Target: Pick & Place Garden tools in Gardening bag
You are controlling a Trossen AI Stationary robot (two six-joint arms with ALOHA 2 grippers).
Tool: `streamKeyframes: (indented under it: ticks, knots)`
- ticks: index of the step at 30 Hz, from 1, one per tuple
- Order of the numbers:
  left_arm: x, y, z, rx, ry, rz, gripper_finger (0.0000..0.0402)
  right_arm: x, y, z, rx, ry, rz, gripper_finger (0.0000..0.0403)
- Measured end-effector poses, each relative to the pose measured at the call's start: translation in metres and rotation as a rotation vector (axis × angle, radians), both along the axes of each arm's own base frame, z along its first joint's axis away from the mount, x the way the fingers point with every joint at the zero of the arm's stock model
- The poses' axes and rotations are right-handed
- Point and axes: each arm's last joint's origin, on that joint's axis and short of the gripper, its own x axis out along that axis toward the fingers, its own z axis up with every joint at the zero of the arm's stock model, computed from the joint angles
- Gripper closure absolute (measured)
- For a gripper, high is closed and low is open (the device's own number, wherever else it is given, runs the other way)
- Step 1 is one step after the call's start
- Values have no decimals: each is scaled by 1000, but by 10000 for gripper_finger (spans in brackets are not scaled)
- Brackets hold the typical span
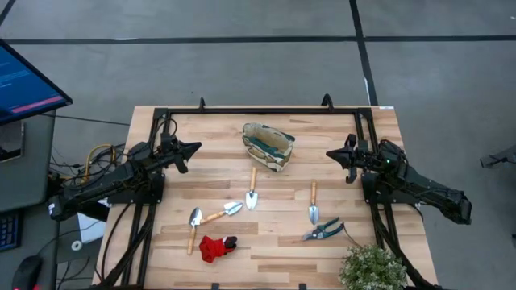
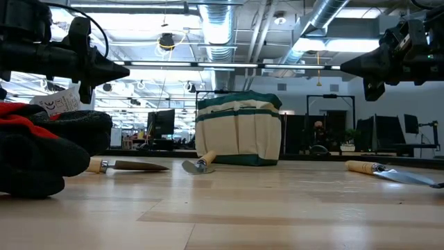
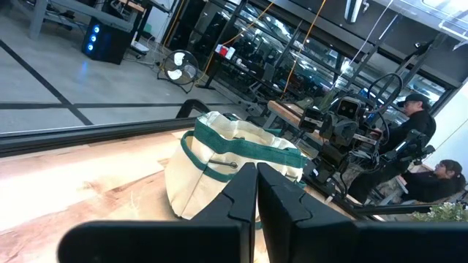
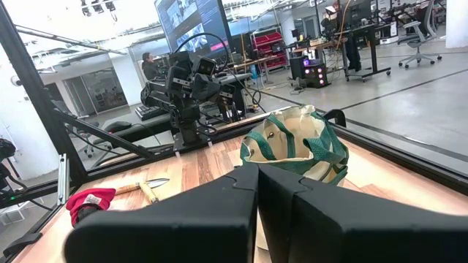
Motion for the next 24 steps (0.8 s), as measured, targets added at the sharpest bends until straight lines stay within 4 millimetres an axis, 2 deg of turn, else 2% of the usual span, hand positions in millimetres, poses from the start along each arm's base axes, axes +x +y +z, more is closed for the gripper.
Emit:
streamKeyframes:
  ticks: [12, 16, 24]
  knots:
    - [-1, -1, 6, -4, -74, -8, 389, 0, 0, 0, -4, 1, 0, 403]
    - [-1, -1, 6, -20, -83, -13, 389, 0, -1, 0, -102, 20, -11, 403]
    - [-2, -1, 10, -181, -193, -63, 389, 0, -1, 0, -113, 23, -12, 403]
